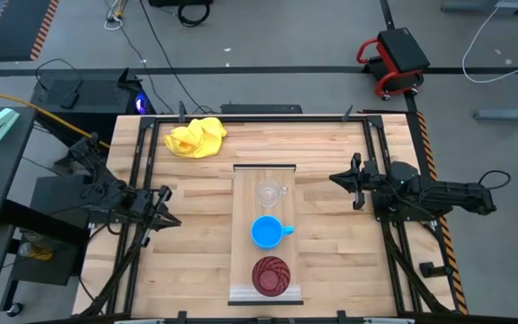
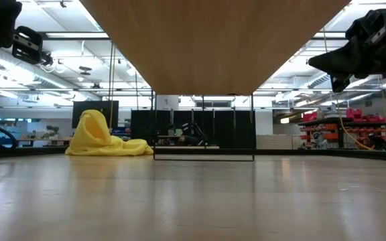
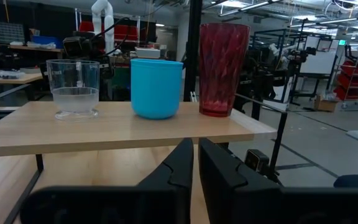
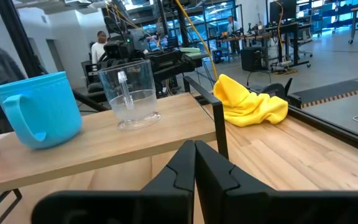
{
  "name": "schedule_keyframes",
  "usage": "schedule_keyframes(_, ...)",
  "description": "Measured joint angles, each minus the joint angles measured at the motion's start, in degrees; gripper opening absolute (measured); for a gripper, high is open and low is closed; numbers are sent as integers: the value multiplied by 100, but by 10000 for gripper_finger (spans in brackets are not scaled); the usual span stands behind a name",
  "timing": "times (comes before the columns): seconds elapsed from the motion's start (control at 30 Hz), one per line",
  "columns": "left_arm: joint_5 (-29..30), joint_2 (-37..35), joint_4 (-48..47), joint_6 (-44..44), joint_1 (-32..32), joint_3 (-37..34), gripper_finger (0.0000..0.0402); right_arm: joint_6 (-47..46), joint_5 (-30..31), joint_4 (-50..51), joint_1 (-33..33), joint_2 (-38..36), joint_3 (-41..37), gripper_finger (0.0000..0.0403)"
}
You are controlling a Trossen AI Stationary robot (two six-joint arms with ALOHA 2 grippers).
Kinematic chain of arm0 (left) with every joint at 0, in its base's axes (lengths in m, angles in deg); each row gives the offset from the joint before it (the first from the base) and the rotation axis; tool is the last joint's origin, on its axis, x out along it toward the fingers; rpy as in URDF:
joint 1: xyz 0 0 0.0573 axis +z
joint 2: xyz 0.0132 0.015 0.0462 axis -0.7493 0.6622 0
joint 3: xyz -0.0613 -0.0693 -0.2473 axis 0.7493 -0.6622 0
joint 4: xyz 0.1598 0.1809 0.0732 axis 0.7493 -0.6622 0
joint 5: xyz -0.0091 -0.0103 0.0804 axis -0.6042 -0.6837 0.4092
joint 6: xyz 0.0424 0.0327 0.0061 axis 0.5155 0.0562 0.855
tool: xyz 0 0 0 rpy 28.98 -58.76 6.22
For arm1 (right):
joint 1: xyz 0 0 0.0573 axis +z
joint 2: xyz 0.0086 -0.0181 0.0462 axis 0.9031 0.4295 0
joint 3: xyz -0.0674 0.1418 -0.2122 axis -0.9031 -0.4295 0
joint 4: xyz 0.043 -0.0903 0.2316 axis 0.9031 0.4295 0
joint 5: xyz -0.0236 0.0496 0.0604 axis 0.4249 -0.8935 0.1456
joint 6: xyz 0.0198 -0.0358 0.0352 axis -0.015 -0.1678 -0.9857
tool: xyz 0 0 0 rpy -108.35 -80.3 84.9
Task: Stack small to large cups/mugs on shelf
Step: Return to Home Position
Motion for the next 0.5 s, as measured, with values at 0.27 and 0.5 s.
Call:
schedule_keyframes(0.27,0,0,0,0,-1,0,23,-1,0,0,0,0,-2,13)
schedule_keyframes(0.5,0,0,0,0,1,0,32,-2,-1,0,0,0,-2,13)
